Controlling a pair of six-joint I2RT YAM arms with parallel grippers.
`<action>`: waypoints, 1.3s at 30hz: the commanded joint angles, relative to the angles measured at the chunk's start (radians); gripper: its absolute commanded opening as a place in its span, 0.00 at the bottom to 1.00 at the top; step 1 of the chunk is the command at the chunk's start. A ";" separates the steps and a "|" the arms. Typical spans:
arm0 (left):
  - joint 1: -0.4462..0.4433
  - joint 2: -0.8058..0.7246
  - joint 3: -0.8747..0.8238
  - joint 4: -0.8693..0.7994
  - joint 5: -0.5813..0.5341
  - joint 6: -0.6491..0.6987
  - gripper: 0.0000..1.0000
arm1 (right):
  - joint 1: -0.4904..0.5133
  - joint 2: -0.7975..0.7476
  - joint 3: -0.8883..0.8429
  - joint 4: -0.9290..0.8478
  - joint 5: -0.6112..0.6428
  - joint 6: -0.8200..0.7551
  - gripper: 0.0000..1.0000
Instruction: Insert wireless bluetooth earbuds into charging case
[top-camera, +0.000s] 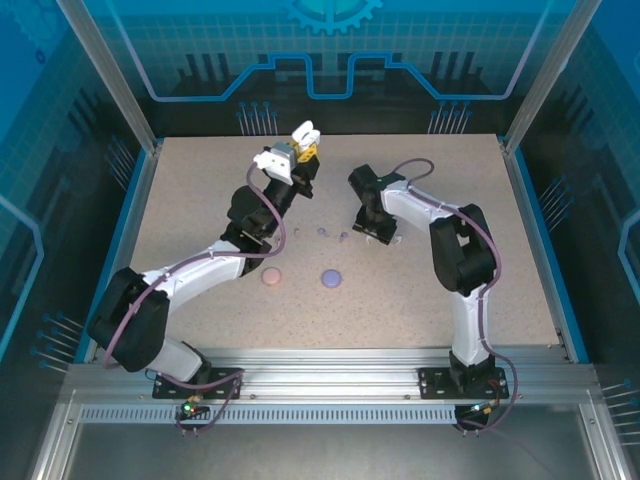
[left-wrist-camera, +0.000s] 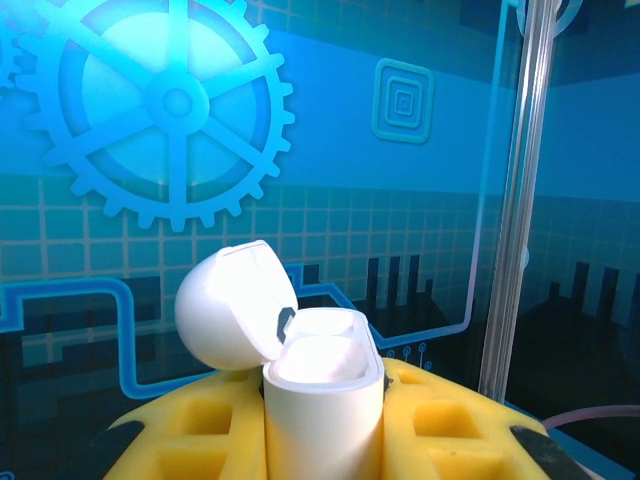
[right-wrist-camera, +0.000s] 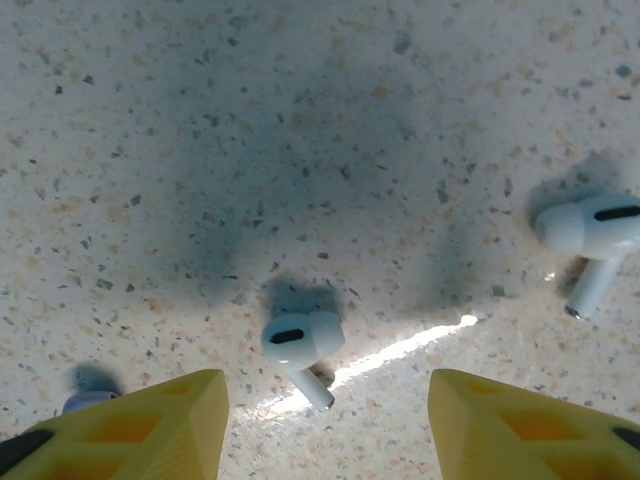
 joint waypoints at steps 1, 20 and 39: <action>-0.001 0.004 0.011 0.064 -0.015 -0.002 0.00 | 0.010 0.032 0.049 -0.024 0.041 -0.050 0.55; 0.001 0.003 -0.001 0.067 0.006 -0.013 0.00 | 0.008 0.089 0.035 0.028 0.005 -0.130 0.52; 0.000 0.004 0.000 0.056 0.025 -0.028 0.00 | 0.005 0.070 -0.043 0.082 -0.012 -0.141 0.46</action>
